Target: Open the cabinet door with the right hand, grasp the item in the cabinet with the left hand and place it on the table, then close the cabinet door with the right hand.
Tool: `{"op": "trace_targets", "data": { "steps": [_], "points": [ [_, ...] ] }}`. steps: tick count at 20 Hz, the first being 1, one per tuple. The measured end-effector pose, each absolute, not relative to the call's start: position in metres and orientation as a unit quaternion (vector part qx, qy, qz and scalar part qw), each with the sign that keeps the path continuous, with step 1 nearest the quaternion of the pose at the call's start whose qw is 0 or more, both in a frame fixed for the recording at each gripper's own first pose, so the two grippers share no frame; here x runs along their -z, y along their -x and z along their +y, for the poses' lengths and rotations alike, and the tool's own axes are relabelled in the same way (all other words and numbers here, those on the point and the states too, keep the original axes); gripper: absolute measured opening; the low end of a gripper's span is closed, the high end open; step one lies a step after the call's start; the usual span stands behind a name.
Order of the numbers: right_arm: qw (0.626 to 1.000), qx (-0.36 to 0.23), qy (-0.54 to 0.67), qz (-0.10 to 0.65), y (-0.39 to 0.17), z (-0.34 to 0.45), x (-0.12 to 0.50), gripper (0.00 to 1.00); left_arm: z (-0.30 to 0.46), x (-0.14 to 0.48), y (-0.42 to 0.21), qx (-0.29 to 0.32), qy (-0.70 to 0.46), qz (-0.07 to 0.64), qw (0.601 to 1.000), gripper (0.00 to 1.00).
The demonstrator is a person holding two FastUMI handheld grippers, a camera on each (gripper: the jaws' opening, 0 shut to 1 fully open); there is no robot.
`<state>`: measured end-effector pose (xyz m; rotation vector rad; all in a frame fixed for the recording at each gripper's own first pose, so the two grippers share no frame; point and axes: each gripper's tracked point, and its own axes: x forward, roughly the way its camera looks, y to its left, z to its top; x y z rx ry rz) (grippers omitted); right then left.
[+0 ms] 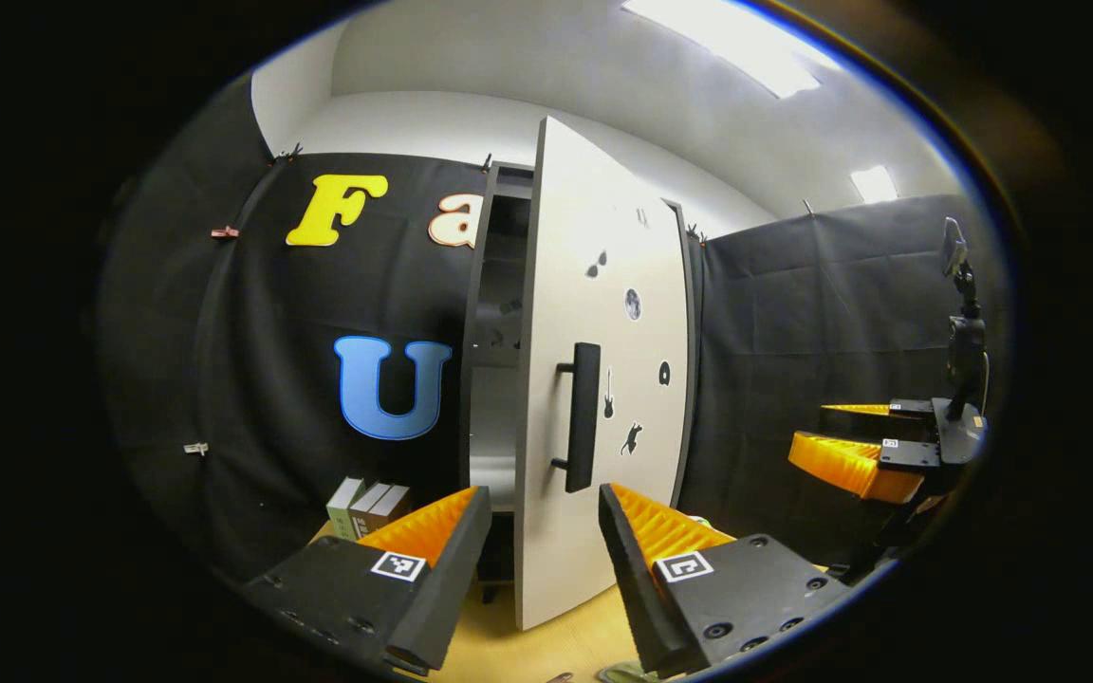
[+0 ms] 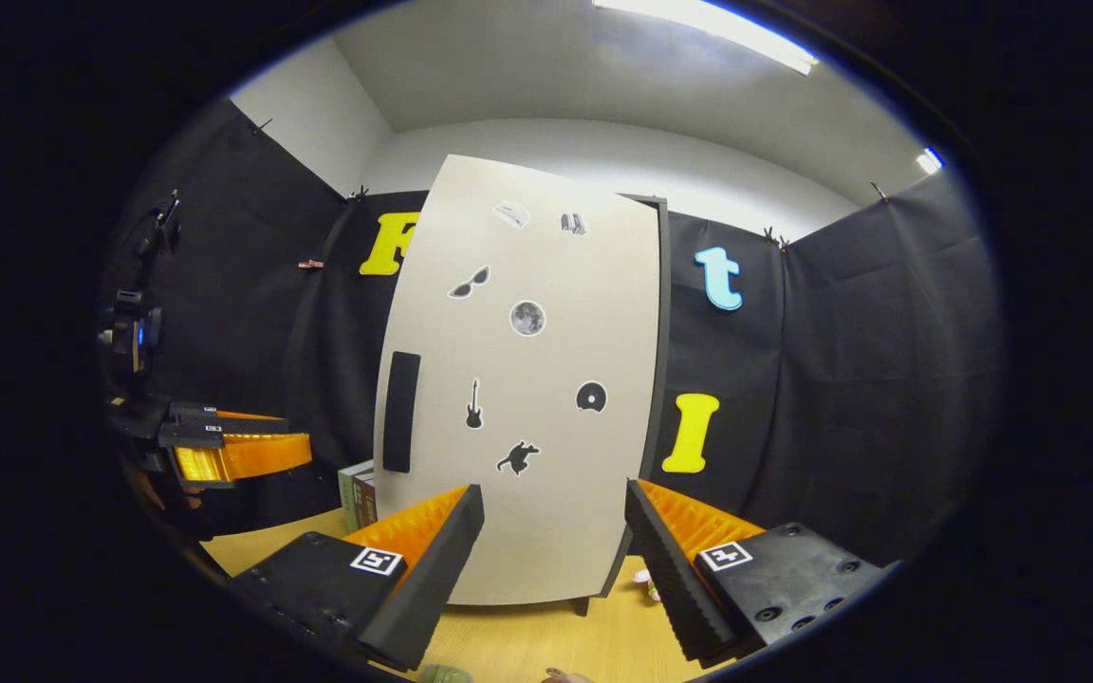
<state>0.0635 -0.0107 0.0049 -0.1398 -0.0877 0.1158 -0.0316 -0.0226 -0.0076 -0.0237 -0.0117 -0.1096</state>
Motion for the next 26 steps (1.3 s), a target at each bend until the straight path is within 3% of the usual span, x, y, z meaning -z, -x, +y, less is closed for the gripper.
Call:
{"op": "trace_targets", "data": {
  "steps": [13, 14, 15, 16, 17, 26],
  "points": [
    [0.998, -0.012, 0.05, -0.038, -0.068, -0.036, -0.005, 0.97, -0.03, 0.005, 0.01, 0.069, 0.013, -0.015, 0.997, 0.73],
    [0.998, -0.011, 0.05, -0.038, -0.069, -0.036, -0.005, 0.97, -0.03, 0.005, 0.009, 0.071, 0.014, -0.014, 0.997, 0.69],
    [0.998, -0.01, 0.051, -0.037, -0.069, -0.036, -0.005, 0.97, -0.03, 0.006, 0.009, 0.073, 0.016, -0.014, 0.997, 0.73],
    [0.998, -0.01, 0.051, -0.036, -0.07, -0.035, -0.004, 0.97, -0.028, 0.007, 0.006, 0.074, 0.017, -0.014, 0.997, 0.69],
    [0.998, -0.011, 0.052, -0.034, -0.071, -0.034, -0.002, 0.97, -0.027, 0.006, 0.005, 0.075, 0.016, -0.012, 0.997, 0.73],
    [0.998, -0.026, 0.051, -0.032, -0.076, -0.026, 0.002, 0.97, -0.018, 0.005, 0.003, 0.063, 0.011, -0.015, 0.998, 0.73]
  ]
}}
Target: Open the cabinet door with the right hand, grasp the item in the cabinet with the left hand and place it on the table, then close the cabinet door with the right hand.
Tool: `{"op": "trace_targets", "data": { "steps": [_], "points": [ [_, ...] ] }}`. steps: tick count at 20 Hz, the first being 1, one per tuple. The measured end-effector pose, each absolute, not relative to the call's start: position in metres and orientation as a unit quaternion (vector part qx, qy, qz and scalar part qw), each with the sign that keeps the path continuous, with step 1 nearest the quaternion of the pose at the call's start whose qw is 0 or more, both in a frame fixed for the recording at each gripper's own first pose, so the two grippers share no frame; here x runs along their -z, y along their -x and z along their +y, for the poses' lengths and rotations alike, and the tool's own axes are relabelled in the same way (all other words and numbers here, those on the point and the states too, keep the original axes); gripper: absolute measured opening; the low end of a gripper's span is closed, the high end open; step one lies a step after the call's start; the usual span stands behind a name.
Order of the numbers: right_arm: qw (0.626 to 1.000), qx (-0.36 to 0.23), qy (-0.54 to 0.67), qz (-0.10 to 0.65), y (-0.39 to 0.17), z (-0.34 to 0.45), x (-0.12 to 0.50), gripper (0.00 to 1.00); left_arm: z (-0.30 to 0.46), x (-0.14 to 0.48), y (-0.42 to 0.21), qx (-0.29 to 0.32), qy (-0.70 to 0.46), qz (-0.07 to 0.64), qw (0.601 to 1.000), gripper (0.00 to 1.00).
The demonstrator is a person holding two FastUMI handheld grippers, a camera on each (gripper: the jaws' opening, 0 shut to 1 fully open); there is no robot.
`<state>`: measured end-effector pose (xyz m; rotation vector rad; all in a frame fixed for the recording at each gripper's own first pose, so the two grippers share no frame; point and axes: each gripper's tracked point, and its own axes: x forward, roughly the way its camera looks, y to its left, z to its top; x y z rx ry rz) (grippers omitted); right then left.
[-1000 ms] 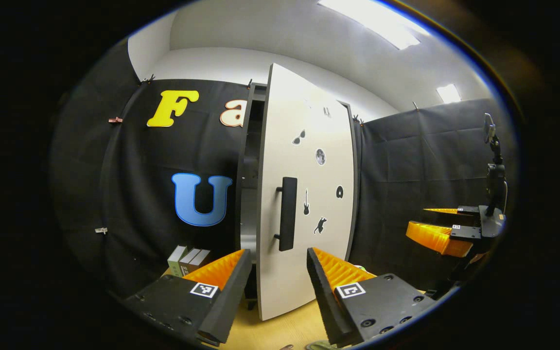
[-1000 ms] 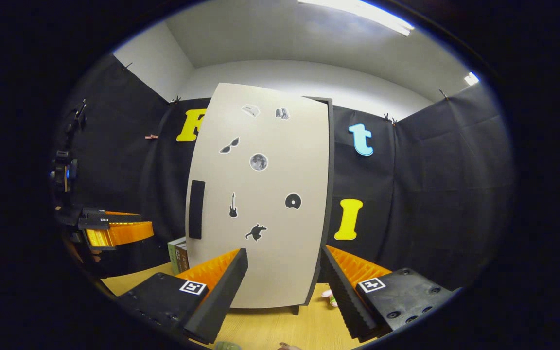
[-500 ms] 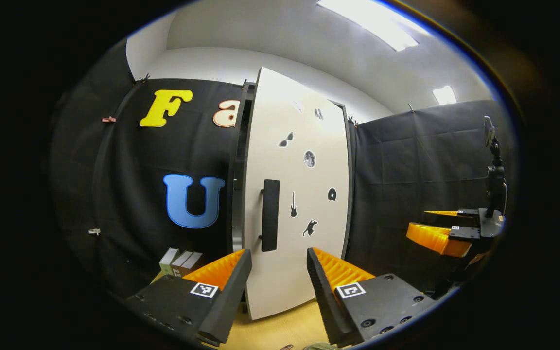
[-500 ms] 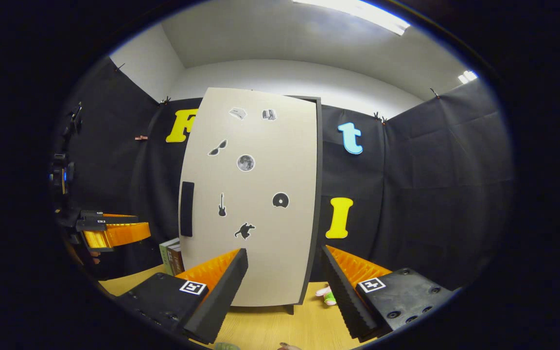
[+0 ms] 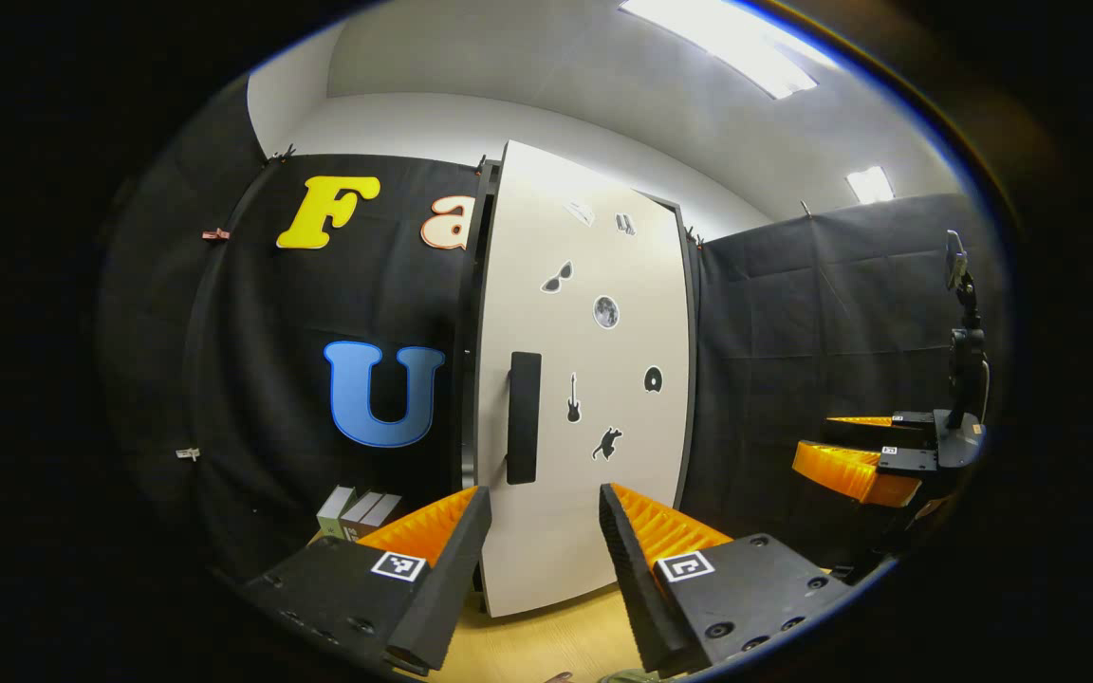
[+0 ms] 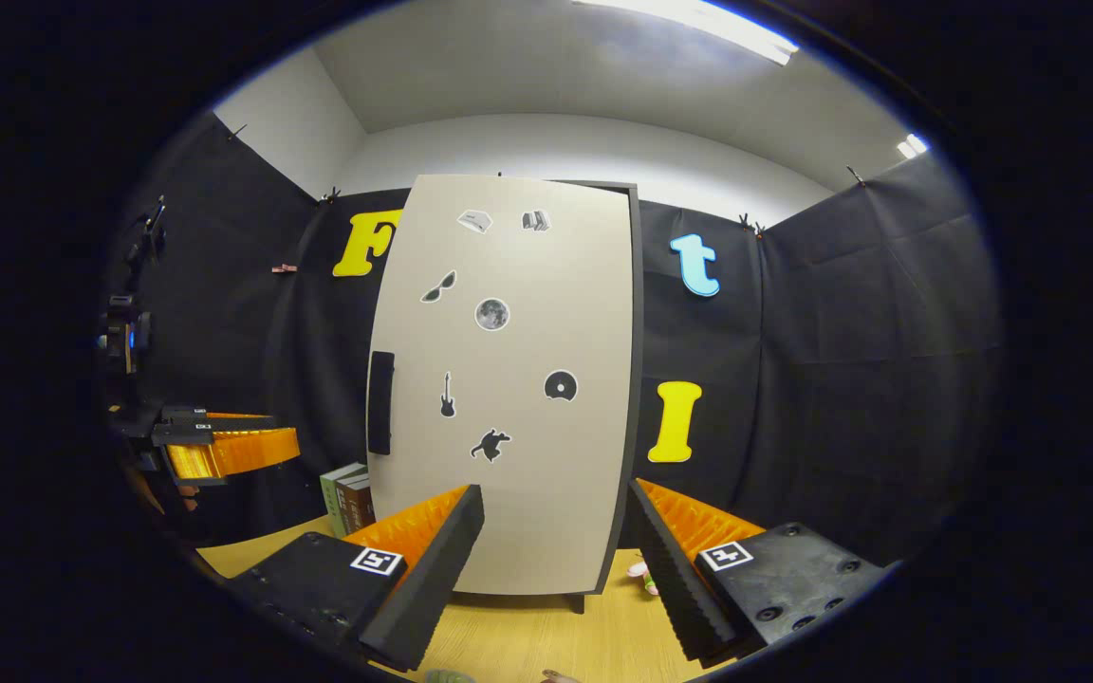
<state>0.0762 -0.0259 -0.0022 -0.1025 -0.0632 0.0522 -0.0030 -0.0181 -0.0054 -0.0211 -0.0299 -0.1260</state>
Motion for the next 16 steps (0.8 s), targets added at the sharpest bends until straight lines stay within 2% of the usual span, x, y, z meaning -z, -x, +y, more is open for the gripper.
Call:
{"op": "trace_targets", "data": {
  "steps": [14, 16],
  "points": [
    [0.998, -0.026, 0.053, -0.031, -0.069, -0.027, 0.0, 0.97, -0.024, 0.003, 0.008, 0.07, 0.004, -0.022, 0.997, 0.78],
    [0.998, -0.025, 0.054, -0.031, -0.066, -0.027, -0.001, 0.97, -0.026, 0.001, 0.011, 0.07, 0.006, -0.025, 0.997, 0.84]
  ]
}}
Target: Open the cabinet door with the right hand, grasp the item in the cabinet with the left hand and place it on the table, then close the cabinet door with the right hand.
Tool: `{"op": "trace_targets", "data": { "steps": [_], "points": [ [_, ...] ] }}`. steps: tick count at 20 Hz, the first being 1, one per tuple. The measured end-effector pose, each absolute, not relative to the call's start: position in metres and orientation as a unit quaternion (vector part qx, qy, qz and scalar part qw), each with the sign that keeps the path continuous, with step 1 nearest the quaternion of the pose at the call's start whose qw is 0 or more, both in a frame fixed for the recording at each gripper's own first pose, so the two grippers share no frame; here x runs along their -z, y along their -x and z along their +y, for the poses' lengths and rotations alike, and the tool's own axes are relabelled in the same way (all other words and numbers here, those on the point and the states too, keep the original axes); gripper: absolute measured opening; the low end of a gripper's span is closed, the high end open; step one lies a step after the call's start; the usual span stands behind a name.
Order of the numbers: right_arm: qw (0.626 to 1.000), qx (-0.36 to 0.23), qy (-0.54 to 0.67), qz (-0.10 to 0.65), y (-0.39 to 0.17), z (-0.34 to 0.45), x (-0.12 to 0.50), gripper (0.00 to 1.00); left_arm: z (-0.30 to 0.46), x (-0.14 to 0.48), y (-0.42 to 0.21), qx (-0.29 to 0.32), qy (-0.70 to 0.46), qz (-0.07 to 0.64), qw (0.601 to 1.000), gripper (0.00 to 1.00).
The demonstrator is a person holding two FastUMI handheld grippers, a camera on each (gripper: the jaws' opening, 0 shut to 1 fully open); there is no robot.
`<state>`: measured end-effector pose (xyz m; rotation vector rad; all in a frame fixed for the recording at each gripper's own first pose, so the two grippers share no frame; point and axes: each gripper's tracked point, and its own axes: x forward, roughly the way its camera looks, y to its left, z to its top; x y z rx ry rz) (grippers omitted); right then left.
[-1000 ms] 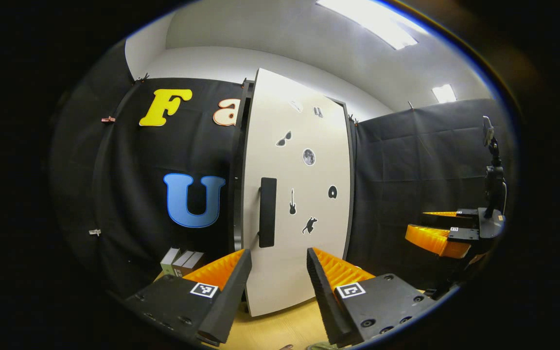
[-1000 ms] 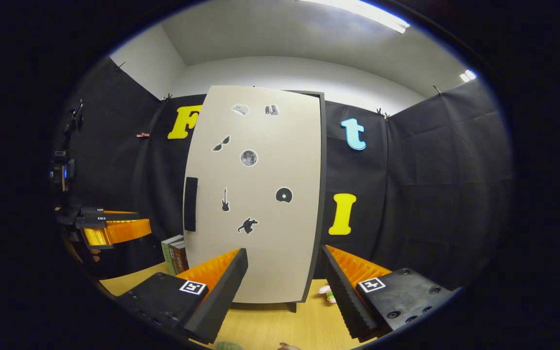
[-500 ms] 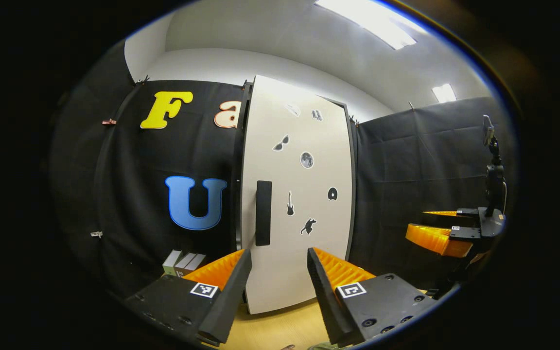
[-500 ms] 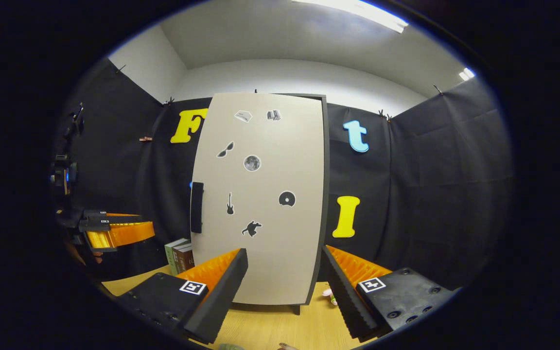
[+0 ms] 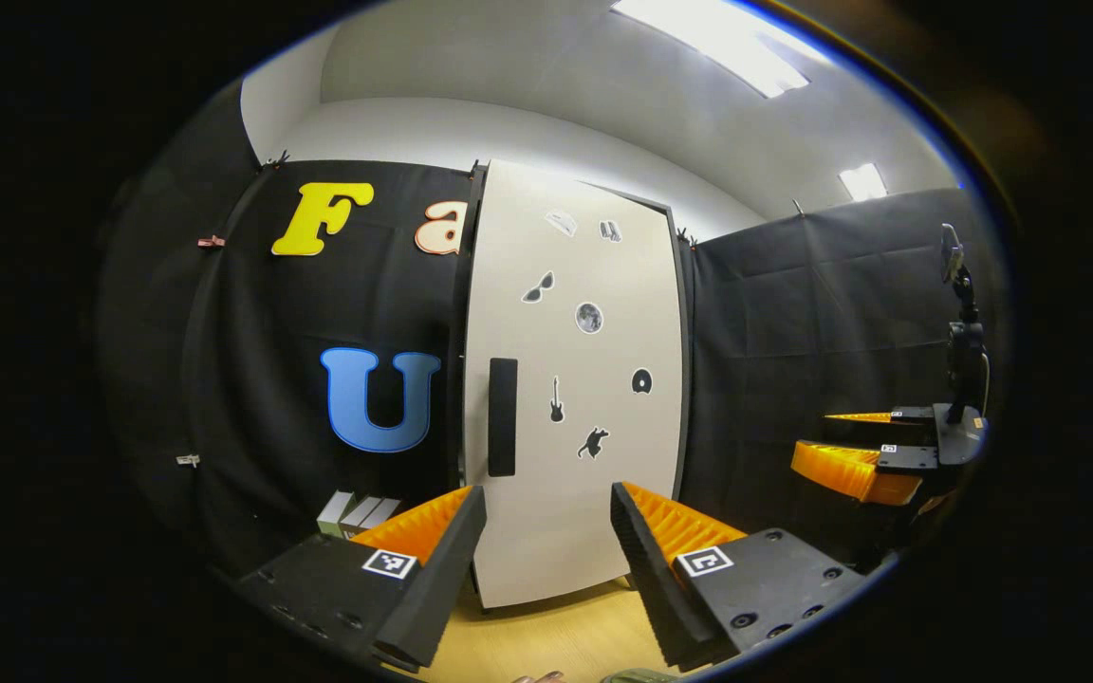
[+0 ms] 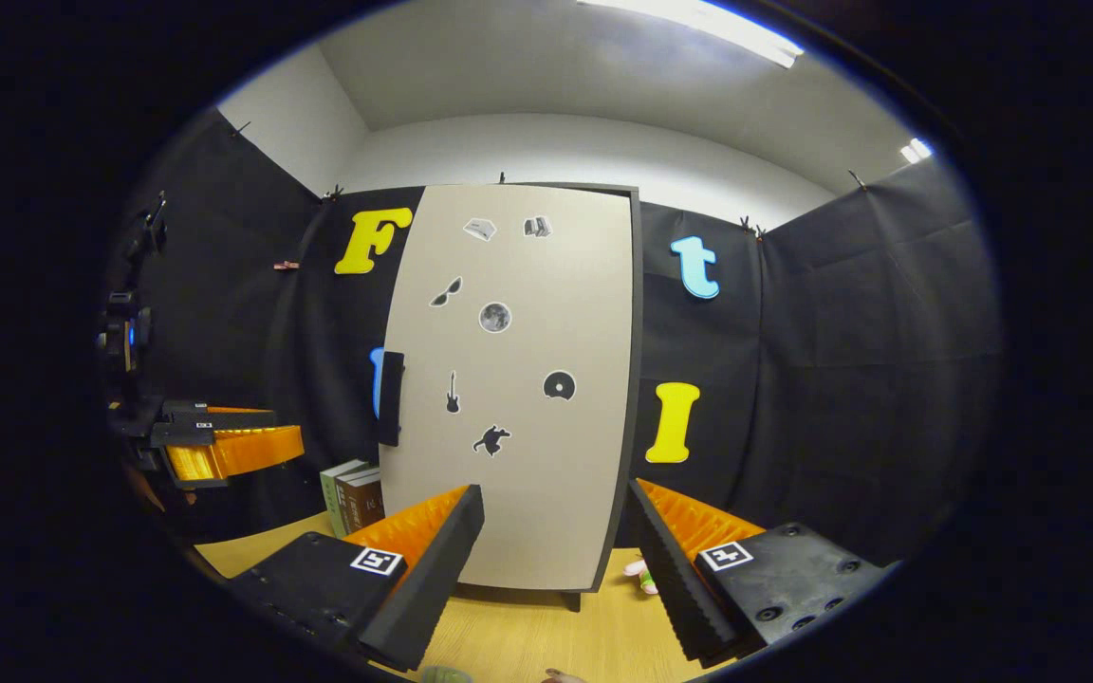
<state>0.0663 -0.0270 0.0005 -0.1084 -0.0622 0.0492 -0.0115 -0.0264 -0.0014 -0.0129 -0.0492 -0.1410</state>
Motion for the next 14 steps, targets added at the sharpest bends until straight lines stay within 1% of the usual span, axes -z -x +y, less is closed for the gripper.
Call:
{"op": "trace_targets", "data": {
  "steps": [5, 10, 14],
  "points": [
    [0.998, -0.021, 0.054, -0.034, -0.06, -0.027, -0.002, 0.97, -0.024, -0.001, 0.018, 0.068, -0.005, -0.028, 0.997, 0.88],
    [0.998, -0.02, 0.052, -0.039, -0.055, -0.024, -0.006, 0.97, -0.021, -0.005, 0.023, 0.066, 0.0, -0.039, 0.997, 0.88],
    [0.998, -0.02, 0.055, -0.039, -0.051, -0.021, -0.004, 0.97, -0.013, -0.003, 0.026, 0.061, -0.005, -0.033, 0.998, 0.88]
  ]
}}
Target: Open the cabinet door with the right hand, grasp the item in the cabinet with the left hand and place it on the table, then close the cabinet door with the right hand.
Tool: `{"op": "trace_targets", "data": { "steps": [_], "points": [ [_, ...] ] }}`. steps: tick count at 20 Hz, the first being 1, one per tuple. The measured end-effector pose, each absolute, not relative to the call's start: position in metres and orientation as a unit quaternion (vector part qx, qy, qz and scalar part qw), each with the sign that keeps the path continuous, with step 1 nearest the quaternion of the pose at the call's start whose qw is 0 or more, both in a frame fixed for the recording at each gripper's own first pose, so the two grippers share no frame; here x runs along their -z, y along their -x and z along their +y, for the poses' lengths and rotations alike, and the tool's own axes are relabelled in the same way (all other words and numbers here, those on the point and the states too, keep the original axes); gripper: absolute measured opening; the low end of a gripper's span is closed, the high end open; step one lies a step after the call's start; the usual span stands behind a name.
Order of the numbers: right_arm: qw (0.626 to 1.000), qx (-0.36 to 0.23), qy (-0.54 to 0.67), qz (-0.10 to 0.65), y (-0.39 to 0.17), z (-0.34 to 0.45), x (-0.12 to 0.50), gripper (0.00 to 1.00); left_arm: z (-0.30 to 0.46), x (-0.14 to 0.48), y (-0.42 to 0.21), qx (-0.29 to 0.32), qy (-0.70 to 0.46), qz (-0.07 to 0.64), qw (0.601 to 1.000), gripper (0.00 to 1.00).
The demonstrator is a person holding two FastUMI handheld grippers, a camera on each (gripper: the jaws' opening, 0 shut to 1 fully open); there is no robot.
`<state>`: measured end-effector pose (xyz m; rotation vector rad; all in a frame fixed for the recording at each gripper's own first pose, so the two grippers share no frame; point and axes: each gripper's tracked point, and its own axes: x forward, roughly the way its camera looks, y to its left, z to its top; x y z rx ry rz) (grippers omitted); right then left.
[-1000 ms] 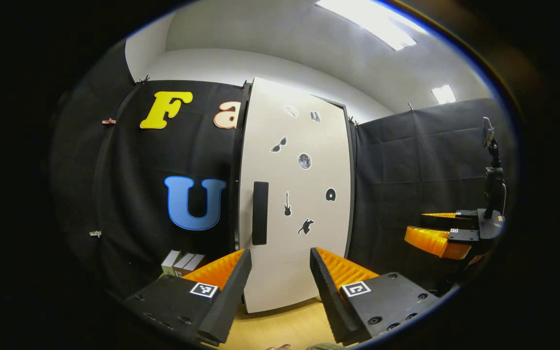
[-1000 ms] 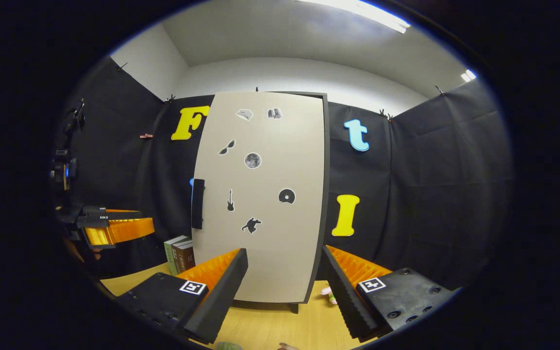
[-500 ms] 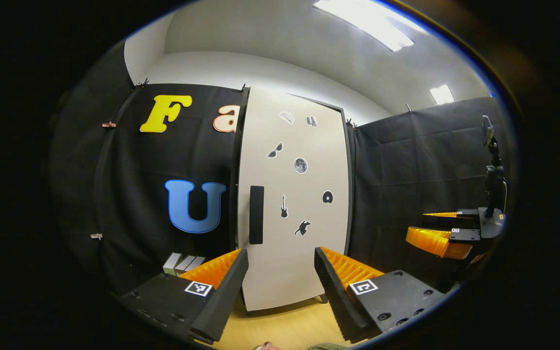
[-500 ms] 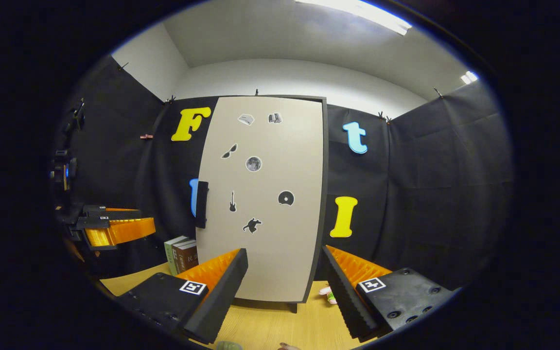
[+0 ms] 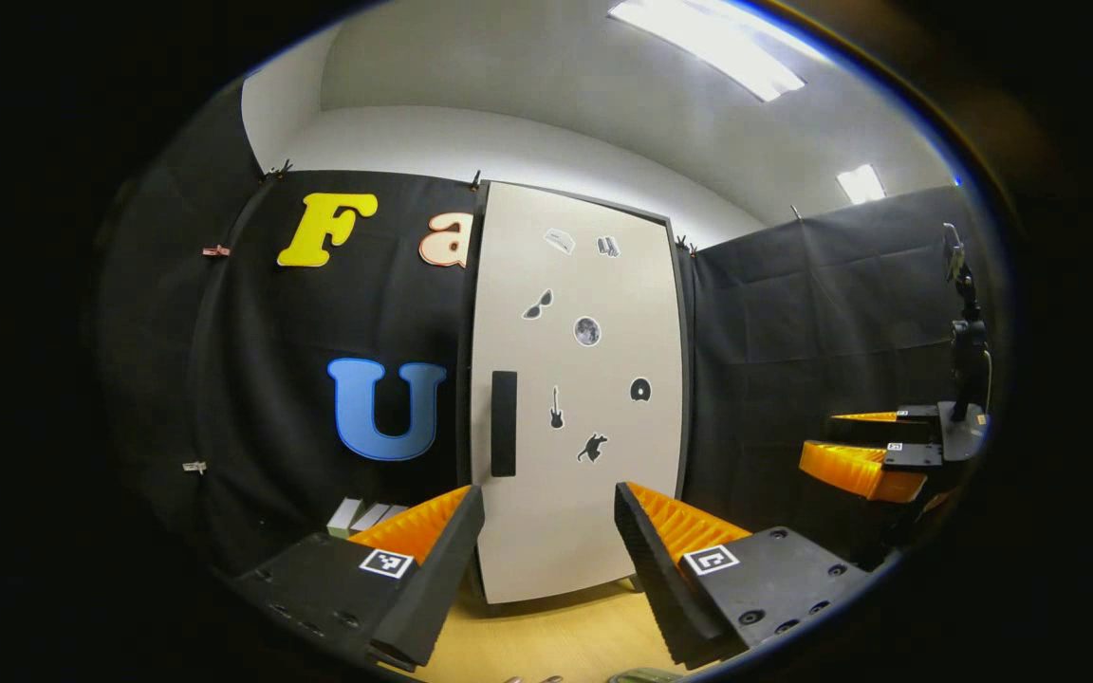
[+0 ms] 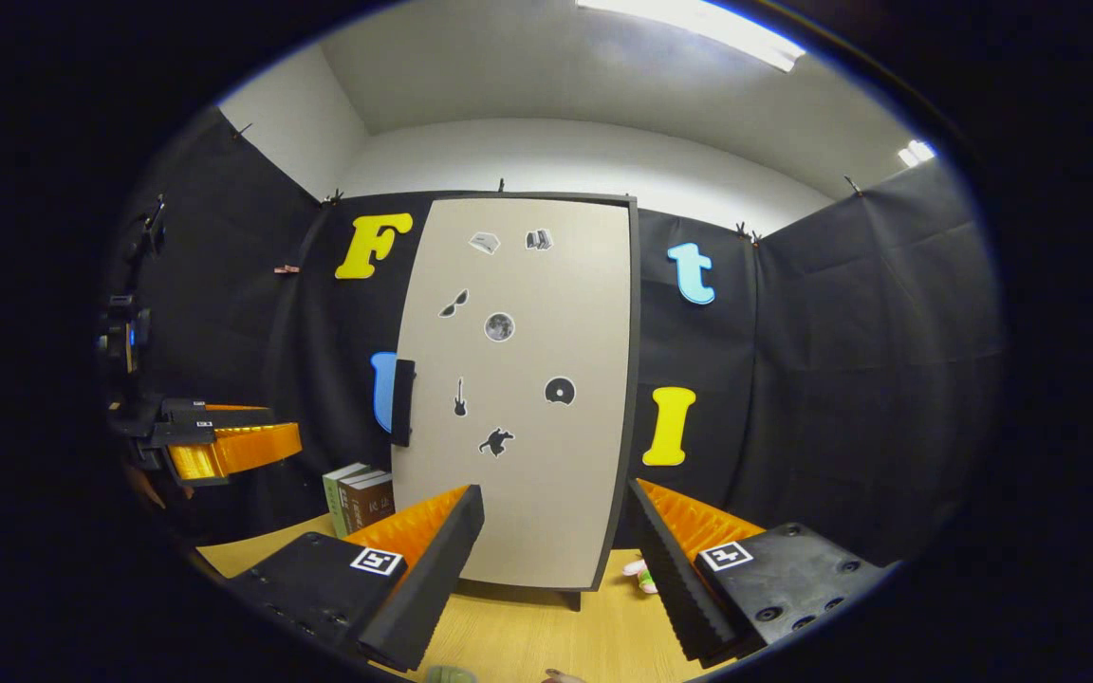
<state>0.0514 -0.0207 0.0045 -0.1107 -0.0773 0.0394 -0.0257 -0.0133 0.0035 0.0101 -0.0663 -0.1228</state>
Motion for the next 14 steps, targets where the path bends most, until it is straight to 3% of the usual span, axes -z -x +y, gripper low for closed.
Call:
{"op": "trace_targets", "data": {
  "steps": [14],
  "points": [
    [0.998, -0.019, 0.043, -0.04, -0.0503, -0.0154, -0.0047, 0.98, -0.0152, 0.0, 0.0237, 0.076, -0.009, -0.026, 0.997, 0.88]
  ]
}}
